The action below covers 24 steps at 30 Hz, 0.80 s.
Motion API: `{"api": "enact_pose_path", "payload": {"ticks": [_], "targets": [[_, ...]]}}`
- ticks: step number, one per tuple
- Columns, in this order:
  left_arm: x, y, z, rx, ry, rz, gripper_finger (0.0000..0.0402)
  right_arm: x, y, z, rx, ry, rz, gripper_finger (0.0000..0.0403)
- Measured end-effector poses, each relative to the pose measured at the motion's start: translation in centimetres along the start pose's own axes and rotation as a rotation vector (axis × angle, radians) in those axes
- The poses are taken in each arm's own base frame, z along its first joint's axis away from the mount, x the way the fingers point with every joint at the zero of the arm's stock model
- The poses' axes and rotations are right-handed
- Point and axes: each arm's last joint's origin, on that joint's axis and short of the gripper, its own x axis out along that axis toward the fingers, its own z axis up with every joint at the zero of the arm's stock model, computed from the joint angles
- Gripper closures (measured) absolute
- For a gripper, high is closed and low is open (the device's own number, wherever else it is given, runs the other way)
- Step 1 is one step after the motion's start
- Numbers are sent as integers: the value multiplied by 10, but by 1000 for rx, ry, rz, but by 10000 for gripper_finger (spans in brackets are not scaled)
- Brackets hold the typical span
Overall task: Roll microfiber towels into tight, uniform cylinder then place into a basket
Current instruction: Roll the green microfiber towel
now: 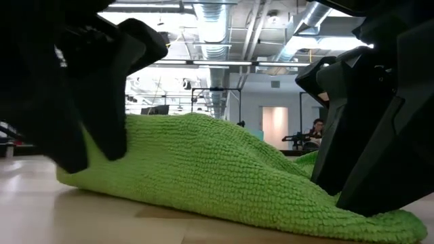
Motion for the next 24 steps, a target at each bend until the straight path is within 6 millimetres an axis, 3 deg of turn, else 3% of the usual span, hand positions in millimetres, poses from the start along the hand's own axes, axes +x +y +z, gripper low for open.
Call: {"api": "enact_pose_path", "payload": {"ticks": [5, 14, 24], "targets": [[4, 14, 5, -41, 3, 37, 275, 0, 0, 0, 24, 8, 16, 282], [27, 50, 2, -199, 116, -123, 275, -2, 4, -1, 12, 10, 20, 282], [27, 41, 3, -342, 150, -258, 275, -19, 14, 1, -86, 143, -80, 282]]}}
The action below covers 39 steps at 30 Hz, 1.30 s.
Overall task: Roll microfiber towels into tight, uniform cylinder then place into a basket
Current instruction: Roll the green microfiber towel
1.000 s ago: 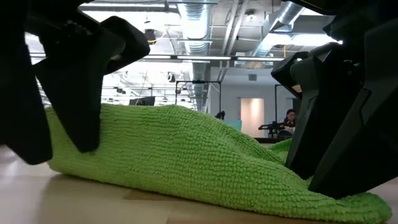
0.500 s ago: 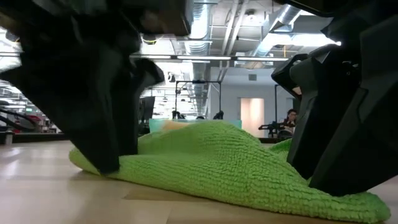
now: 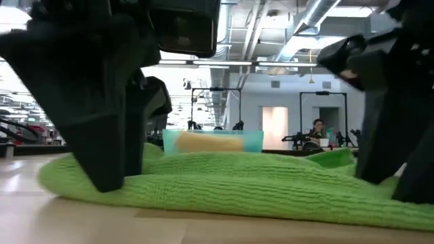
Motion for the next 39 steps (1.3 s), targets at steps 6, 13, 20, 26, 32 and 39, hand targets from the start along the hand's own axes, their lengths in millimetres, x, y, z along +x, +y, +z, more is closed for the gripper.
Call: {"api": "enact_pose_path", "payload": {"ticks": [6, 13, 20, 26, 32, 39], "targets": [[1, -11, -4, -62, 8, -64, 275, -19, 2, 3, -51, 103, -55, 282], [1, -12, -5, -92, 11, -65, 275, -42, 10, 4, -53, 140, -133, 282], [1, -7, -1, -243, 10, -63, 275, -63, 47, 3, -232, -127, -243, 282], [1, -5, 1, -254, 6, -65, 275, -52, 50, 8, -302, -146, -207, 282], [2, -6, 1, -252, -2, -67, 275, -35, 43, 21, -331, -148, -110, 253], [2, -6, 1, -251, -3, -66, 275, -18, 36, 20, -384, -102, -154, 188]]}}
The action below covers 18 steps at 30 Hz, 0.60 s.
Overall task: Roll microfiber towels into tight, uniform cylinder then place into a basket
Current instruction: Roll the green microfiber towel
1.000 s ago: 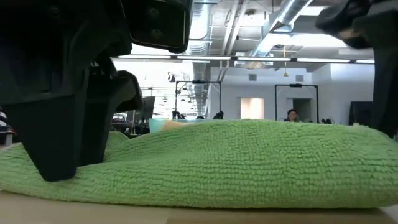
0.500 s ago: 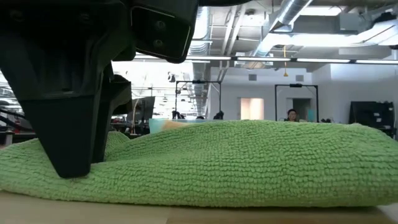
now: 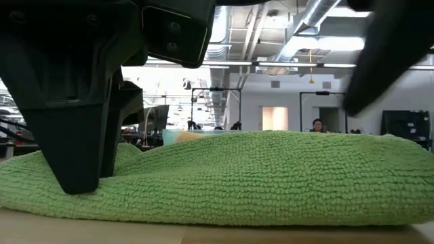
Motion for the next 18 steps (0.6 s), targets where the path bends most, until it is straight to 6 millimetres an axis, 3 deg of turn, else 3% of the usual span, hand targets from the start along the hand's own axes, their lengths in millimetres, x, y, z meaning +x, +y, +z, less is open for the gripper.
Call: {"api": "enact_pose_path", "payload": {"ticks": [5, 9, 18], "targets": [[0, 0, 0, 0, 0, 0, 275, 10, -15, 1, 91, 21, 30, 163], [0, -1, -1, 2, 0, -1, 275, 15, -22, 1, 119, 43, 104, 165], [0, -1, -1, 5, 0, -1, 275, 16, -25, -6, 134, 118, 98, 173]]}}
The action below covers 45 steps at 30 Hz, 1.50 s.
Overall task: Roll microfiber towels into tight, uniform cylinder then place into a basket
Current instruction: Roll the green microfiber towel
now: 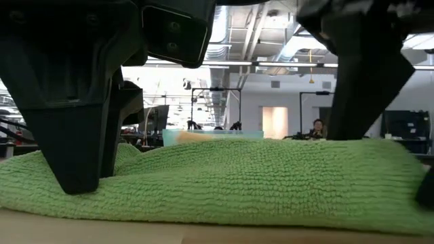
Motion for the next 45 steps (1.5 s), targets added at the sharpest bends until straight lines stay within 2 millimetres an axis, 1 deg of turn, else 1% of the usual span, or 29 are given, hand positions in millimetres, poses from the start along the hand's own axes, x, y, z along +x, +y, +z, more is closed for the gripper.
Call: {"api": "enact_pose_path", "payload": {"ticks": [5, 7, 10, 17, 20, 23, 25, 29, 32, 36, 45], "targets": [[0, -1, -1, 2, 0, -2, 275, 0, -5, -9, 88, 94, -20, 173], [0, -1, -1, 2, 0, -2, 275, -1, -6, -9, 108, 106, -24, 173], [0, -1, -1, 2, 0, -1, 275, -9, -4, -7, 113, 120, -25, 173], [0, -1, -1, 2, 0, -1, 275, -30, 4, 8, 110, 50, -31, 173], [0, -1, -1, 2, 0, -1, 275, -31, 7, 11, 93, 0, -43, 173], [0, -1, -1, 2, 0, -1, 275, -24, 10, 11, 68, -56, -38, 173], [0, -1, -1, 3, 0, -1, 275, -17, 10, 7, 51, -42, -45, 173], [0, -1, -2, 4, 1, -2, 275, -4, 2, -2, 87, -1, -66, 173], [0, -1, -2, 4, 1, -2, 275, 1, -4, -3, 107, 7, -68, 173], [0, -1, -2, 16, 1, -1, 275, 13, -8, -8, 144, 18, -7, 173], [0, -2, -2, 88, -28, 24, 275, 20, -6, -18, 218, 15, 3, 178]]}}
